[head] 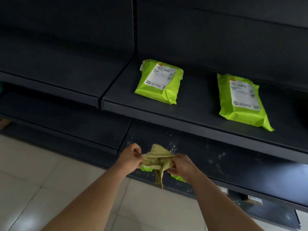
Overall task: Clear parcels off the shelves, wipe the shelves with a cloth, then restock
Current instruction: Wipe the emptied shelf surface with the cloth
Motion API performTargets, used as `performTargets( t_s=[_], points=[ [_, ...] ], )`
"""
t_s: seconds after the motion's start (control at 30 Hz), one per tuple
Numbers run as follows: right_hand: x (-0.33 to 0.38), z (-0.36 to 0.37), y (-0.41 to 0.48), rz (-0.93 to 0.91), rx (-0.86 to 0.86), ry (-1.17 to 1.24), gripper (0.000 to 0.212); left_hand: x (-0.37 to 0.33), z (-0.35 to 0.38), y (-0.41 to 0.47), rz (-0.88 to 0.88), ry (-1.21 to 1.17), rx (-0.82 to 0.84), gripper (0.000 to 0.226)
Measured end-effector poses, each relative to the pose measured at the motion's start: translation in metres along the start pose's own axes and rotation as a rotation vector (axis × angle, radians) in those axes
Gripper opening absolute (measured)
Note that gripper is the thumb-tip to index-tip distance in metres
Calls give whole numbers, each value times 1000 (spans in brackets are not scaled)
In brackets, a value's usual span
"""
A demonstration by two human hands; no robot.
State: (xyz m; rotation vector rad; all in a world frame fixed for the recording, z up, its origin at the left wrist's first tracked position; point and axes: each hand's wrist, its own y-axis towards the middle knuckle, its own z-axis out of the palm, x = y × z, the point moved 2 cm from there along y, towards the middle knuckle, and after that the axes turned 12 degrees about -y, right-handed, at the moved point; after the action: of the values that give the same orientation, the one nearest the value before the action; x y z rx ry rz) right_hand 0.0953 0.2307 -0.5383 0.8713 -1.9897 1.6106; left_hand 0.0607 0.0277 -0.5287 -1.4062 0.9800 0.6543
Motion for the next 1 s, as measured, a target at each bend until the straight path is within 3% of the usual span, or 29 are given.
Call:
performTargets(
  t_s=[0.17,0.3,0.4,0.5,0.57,0.63,0.73,1.0],
  points=[
    [-5,13,78,-55,-43,105,31,42,13,66,1,-85,-34,13],
    [6,19,141,-144,-187,-172,34,71,8,111,66,-26,-48,15],
    [16,30,175,-302,-264,-425,33,95,-13,142,180,284,-80,24],
    [13,57,202,-454,-75,-660,30,119,-46,167,209,618,-205,36],
    [-1,71,228,-424,-16,-819,50,136,-68,183,248,820,-298,41],
    [-8,77,255,-415,-97,-1019,53,145,-83,196,276,916,-327,44],
    [-9,85,279,-512,-196,-1226,49,161,-92,207,309,919,-349,45],
    [32,127,307,-559,-176,-1216,56,174,-108,215,463,794,-404,41]
  ],
)
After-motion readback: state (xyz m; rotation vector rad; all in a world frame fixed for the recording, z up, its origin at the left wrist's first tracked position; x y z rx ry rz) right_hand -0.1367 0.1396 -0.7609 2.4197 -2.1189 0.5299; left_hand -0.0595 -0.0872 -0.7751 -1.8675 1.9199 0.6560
